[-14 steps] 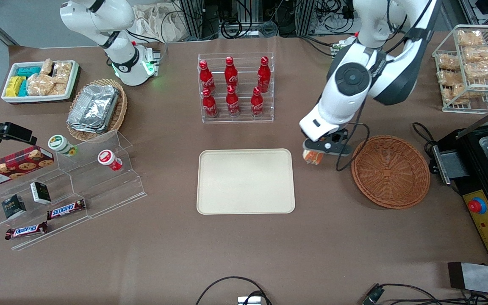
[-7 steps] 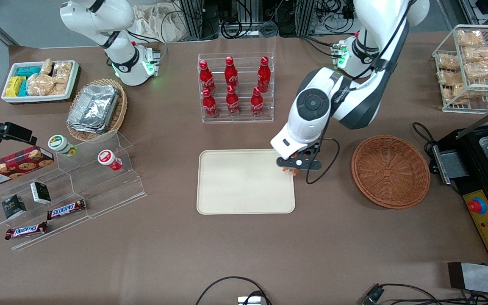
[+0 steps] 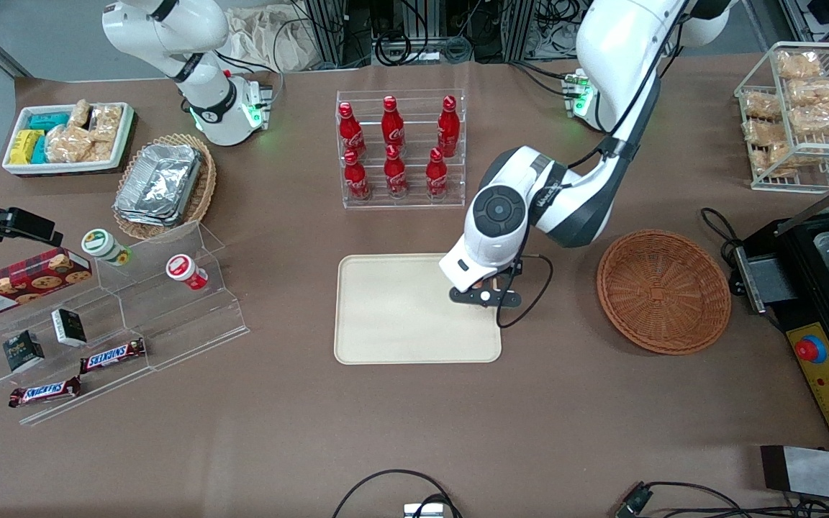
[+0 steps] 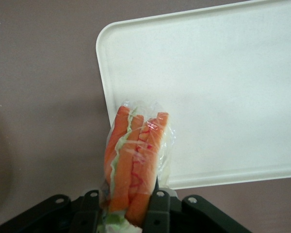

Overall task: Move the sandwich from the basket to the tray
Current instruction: 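Carry the sandwich with the left gripper over the cream tray, then lower the sandwich onto the tray and open the left gripper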

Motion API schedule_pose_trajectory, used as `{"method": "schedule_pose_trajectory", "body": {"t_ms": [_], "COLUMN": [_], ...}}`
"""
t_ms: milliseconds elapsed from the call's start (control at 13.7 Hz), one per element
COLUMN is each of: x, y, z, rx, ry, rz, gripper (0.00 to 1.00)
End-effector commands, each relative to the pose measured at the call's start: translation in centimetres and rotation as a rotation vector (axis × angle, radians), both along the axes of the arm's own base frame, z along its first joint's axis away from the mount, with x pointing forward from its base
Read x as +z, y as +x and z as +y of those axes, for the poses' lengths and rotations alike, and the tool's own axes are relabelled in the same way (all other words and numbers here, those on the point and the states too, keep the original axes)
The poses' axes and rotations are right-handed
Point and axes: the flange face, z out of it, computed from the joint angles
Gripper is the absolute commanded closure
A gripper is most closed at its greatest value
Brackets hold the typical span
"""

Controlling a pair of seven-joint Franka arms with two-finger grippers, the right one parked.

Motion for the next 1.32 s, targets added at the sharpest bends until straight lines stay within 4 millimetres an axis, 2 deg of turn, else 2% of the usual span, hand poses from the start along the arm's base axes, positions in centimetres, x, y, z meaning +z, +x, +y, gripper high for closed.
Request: {"method": "schedule_pose_trajectory", "body": {"t_ms": [0,219,438,1242], "x": [-1.7,-2.8,-4.0,-8.2], "y": [1.0,1.6,1.2,1.4], "z": [-0.9,-1.4,-2.8,-3.2], "rx": [0.029,0.042,0.022,0.037], "ry": [0.033,0.036,0.040,0.100], "rz": [-0.035,-0.038,-0.034,-0.051], "gripper": [0.70,0.70,0.69,0.68]}}
